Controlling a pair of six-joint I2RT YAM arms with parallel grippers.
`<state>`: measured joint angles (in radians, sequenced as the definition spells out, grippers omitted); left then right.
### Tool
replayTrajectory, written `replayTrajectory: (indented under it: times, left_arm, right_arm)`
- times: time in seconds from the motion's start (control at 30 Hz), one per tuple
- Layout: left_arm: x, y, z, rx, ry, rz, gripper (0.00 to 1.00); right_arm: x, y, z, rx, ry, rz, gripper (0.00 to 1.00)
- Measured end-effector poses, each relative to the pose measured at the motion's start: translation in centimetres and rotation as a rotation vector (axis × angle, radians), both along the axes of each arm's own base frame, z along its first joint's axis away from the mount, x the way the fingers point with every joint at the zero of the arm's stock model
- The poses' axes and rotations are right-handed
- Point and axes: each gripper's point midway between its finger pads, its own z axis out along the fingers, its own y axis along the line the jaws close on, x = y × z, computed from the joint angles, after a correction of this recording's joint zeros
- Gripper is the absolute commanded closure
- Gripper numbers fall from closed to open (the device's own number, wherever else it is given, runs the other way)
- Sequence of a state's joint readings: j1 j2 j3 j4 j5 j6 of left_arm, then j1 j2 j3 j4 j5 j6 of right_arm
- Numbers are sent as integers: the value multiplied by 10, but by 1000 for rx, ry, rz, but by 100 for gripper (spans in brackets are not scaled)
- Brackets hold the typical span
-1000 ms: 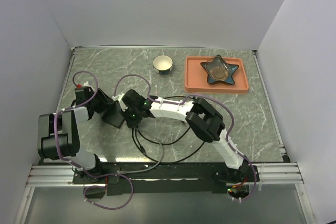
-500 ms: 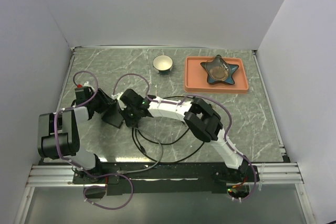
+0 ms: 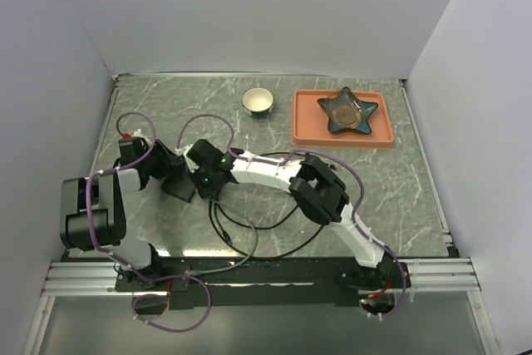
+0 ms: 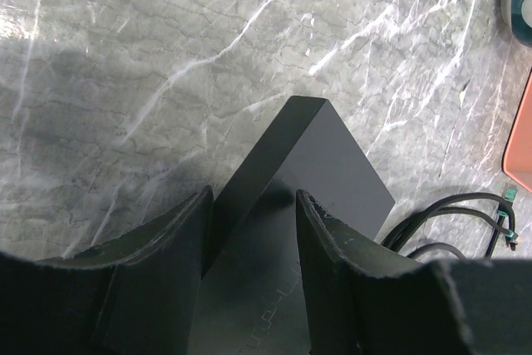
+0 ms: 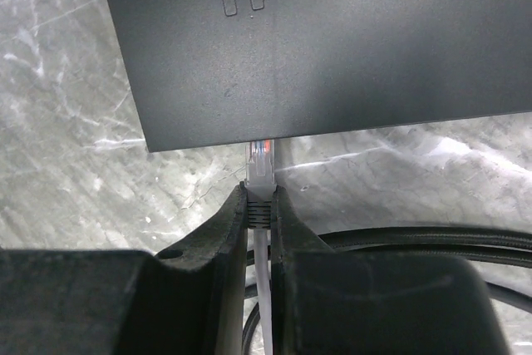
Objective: Insert the plug into the switch port
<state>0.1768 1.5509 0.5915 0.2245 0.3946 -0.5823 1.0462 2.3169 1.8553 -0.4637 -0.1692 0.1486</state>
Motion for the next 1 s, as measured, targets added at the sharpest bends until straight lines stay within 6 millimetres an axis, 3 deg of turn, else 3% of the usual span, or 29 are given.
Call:
replayTrajectory:
  times: [1.0]
  left_arm:
    - [9, -1, 0, -9, -30, -33, 50]
  right_arm:
    - [9, 3, 0, -128, -167, 12, 100]
